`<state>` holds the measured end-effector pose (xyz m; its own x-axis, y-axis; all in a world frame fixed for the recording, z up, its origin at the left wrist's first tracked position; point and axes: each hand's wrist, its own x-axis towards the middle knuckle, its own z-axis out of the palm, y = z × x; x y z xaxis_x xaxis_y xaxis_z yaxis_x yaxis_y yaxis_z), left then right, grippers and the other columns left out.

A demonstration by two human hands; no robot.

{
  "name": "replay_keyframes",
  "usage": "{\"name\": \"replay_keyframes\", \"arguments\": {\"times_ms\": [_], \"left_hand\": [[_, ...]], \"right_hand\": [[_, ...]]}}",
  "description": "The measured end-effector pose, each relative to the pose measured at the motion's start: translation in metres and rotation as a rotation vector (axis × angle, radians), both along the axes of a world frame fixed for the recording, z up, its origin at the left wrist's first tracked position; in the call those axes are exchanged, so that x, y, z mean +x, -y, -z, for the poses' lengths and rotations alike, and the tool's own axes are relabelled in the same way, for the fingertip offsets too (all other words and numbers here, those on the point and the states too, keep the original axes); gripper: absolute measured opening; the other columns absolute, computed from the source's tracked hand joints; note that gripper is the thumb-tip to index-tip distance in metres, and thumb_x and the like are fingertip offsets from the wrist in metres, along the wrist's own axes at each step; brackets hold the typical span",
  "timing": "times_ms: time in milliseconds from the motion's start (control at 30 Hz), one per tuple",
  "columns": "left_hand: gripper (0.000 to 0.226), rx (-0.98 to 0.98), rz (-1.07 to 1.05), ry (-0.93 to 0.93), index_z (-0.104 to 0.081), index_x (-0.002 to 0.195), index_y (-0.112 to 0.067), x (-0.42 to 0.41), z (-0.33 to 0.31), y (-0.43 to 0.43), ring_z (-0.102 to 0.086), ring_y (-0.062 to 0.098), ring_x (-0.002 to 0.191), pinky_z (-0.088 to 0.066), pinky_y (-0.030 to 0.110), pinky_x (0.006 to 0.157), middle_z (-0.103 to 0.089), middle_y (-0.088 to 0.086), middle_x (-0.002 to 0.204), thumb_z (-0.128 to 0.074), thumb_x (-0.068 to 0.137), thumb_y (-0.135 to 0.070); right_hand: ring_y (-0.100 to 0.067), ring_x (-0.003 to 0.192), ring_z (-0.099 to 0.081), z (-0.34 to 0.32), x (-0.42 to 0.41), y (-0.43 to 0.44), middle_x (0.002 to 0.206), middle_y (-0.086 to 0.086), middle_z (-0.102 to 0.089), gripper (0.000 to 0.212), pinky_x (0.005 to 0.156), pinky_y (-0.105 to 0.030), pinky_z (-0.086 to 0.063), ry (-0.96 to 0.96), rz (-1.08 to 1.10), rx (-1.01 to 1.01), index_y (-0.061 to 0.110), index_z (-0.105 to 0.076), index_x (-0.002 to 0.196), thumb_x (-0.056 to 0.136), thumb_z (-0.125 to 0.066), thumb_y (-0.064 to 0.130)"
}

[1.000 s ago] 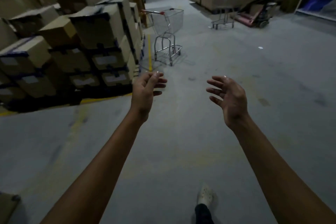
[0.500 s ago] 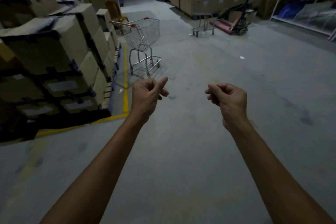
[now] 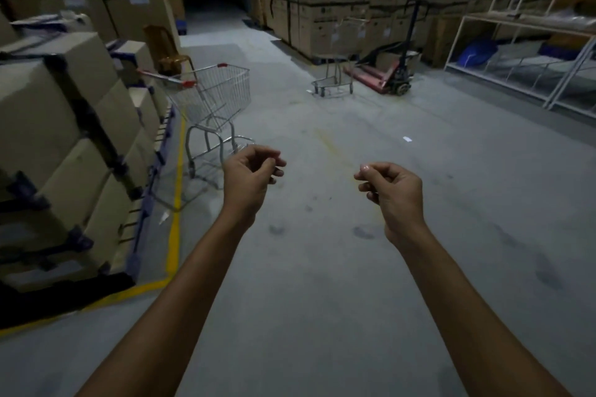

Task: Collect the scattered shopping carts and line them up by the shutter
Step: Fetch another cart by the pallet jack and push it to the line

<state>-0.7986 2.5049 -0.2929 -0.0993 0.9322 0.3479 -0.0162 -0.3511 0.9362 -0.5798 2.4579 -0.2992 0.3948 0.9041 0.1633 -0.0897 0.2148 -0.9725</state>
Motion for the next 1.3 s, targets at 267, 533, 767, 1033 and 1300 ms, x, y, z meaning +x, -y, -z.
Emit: {"name": "replay_keyframes", "arguments": {"times_ms": [267,533,767,1033,1300], "left_hand": [[0.040,-0.025,0.119,-0.067,-0.067,0.072,-0.007,0.073,-0.023,-0.205,-0.066,0.018,0.064,-0.048,0.024,0.056,-0.073,0.002,0.068,-0.039,0.086,0.017],[0.029,-0.047,0.149,-0.034,-0.066,0.078,-0.008,0.184,-0.005,-0.434,-0.065,0.019,0.064,-0.047,0.025,0.056,-0.072,0.007,0.071,-0.046,0.091,0.009],[0.023,-0.040,0.155,-0.056,-0.067,0.083,-0.009,0.293,-0.036,-0.633,-0.066,0.021,0.068,-0.049,0.026,0.058,-0.073,0.013,0.078,-0.052,0.099,-0.004],[0.021,-0.055,0.149,-0.036,-0.068,0.083,-0.009,0.365,-0.019,-0.837,-0.065,0.023,0.070,-0.049,0.028,0.060,-0.073,0.012,0.078,-0.054,0.099,-0.005],[0.020,-0.048,0.145,-0.003,-0.068,0.086,-0.006,0.430,0.004,-1.098,-0.066,0.019,0.068,-0.051,0.027,0.059,-0.073,0.010,0.077,-0.053,0.100,-0.005]], "right_hand": [[-0.012,0.058,-0.061,-0.013,0.064,-0.193,0.077,-0.005,-0.075,0.009,0.057,-0.021,-0.047,-0.050,0.083,-0.022,0.004,-0.070,0.089,0.095,-0.066,0.011],[-0.011,0.057,-0.060,0.006,0.173,-0.416,0.075,-0.002,-0.075,0.016,0.056,-0.019,-0.046,-0.096,0.114,-0.039,0.010,-0.071,0.084,0.096,-0.060,0.009],[-0.010,0.057,-0.061,-0.031,0.281,-0.619,0.075,-0.002,-0.075,0.015,0.055,-0.018,-0.045,-0.074,0.104,-0.038,0.009,-0.071,0.087,0.097,-0.060,0.010],[-0.011,0.059,-0.063,-0.026,0.359,-0.817,0.077,-0.003,-0.075,0.016,0.055,-0.018,-0.047,-0.020,0.081,-0.063,0.010,-0.072,0.088,0.098,-0.059,0.010],[-0.013,0.061,-0.063,-0.009,0.422,-1.075,0.077,-0.003,-0.075,0.016,0.057,-0.021,-0.046,-0.007,0.115,-0.069,0.009,-0.072,0.089,0.098,-0.059,0.010]]}}
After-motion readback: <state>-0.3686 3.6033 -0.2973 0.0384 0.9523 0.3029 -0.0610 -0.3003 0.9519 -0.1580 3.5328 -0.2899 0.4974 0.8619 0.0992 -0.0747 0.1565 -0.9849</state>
